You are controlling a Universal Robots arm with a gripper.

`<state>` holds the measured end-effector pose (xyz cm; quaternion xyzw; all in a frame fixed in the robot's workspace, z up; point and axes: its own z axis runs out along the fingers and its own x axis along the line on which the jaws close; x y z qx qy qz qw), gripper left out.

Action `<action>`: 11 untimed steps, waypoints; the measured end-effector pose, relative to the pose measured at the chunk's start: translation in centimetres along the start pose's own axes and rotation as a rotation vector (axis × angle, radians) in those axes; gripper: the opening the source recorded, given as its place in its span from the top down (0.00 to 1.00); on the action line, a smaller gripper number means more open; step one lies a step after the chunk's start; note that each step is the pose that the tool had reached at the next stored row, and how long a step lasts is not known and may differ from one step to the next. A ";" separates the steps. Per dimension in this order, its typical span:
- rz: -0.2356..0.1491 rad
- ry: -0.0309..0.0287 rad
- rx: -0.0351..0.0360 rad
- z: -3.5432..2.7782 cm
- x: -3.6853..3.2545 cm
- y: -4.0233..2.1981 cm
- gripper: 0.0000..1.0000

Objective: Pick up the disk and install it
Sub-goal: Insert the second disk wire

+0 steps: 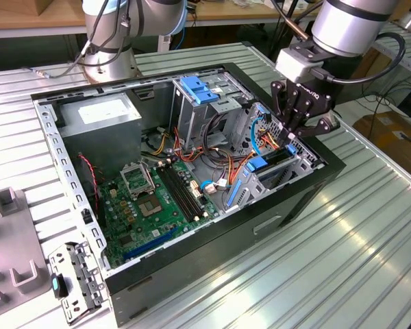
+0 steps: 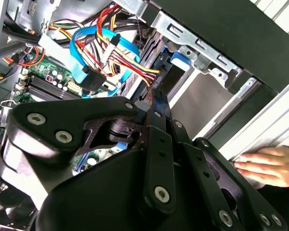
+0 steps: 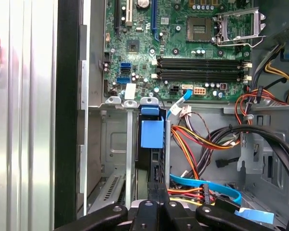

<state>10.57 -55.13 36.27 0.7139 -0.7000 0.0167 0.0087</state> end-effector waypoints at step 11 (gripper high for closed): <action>0.000 -0.0004 0.0001 0.00 -0.01 0.16 0.89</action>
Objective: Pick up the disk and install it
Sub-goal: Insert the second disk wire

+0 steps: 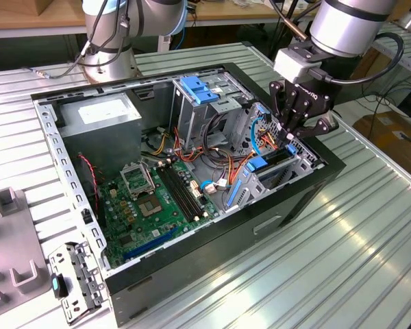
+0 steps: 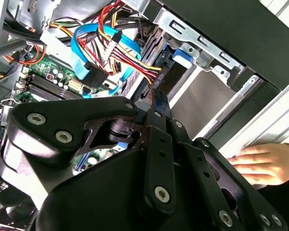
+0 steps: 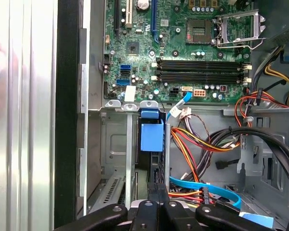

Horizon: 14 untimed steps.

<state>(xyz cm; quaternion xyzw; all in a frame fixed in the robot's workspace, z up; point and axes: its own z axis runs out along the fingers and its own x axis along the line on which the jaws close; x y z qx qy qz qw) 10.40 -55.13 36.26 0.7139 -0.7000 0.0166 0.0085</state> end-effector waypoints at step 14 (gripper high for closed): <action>0.000 -0.0032 0.0000 -2.60 0.10 -0.03 0.89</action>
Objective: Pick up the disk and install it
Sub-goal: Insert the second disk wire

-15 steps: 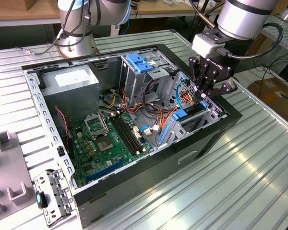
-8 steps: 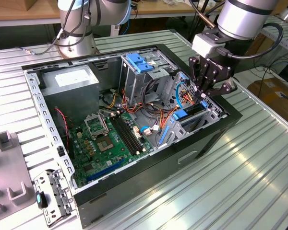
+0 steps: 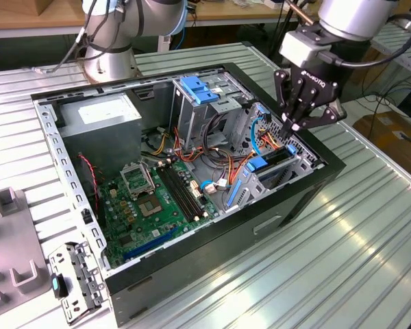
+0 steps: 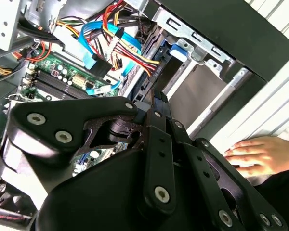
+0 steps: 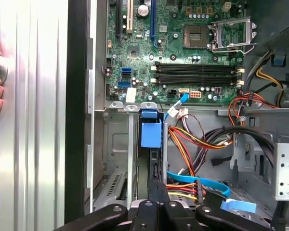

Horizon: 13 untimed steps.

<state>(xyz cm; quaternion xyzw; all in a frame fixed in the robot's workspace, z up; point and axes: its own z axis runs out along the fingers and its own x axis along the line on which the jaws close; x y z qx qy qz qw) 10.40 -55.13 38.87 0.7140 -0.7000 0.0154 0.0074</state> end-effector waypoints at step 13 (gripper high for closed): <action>-0.001 0.0223 -0.0086 -1.26 -3.16 -0.17 0.89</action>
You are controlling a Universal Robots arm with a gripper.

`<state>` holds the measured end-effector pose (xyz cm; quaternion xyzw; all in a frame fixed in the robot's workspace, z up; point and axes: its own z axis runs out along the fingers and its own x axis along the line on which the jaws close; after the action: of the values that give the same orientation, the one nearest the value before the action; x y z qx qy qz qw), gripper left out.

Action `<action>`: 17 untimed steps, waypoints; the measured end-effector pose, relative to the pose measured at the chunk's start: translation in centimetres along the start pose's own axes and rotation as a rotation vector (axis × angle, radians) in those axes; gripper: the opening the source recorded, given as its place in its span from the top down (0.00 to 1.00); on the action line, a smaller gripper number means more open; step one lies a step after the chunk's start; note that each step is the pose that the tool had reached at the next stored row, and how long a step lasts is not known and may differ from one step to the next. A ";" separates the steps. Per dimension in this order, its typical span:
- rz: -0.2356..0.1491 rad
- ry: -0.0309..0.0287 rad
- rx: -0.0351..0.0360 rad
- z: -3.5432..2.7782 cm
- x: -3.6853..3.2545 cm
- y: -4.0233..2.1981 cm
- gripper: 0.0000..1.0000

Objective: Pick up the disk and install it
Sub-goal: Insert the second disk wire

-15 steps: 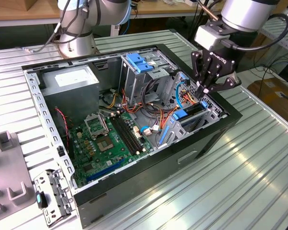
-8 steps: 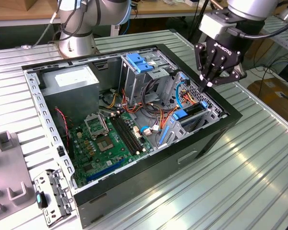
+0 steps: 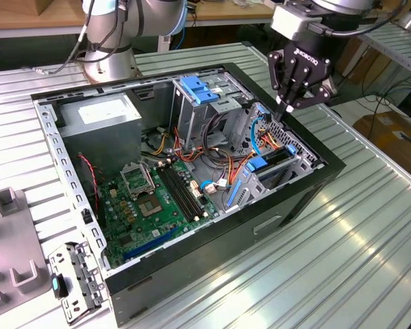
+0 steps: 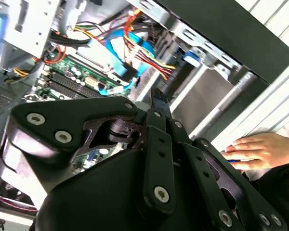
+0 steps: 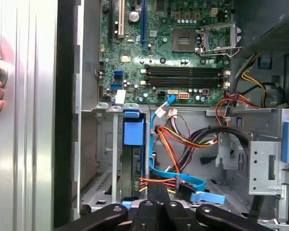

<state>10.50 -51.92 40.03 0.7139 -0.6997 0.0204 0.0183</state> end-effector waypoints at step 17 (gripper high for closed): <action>0.001 0.0692 -0.0488 1.15 -4.27 -1.29 0.89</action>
<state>11.71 -47.70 38.65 0.7118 -0.6993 0.0280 0.0599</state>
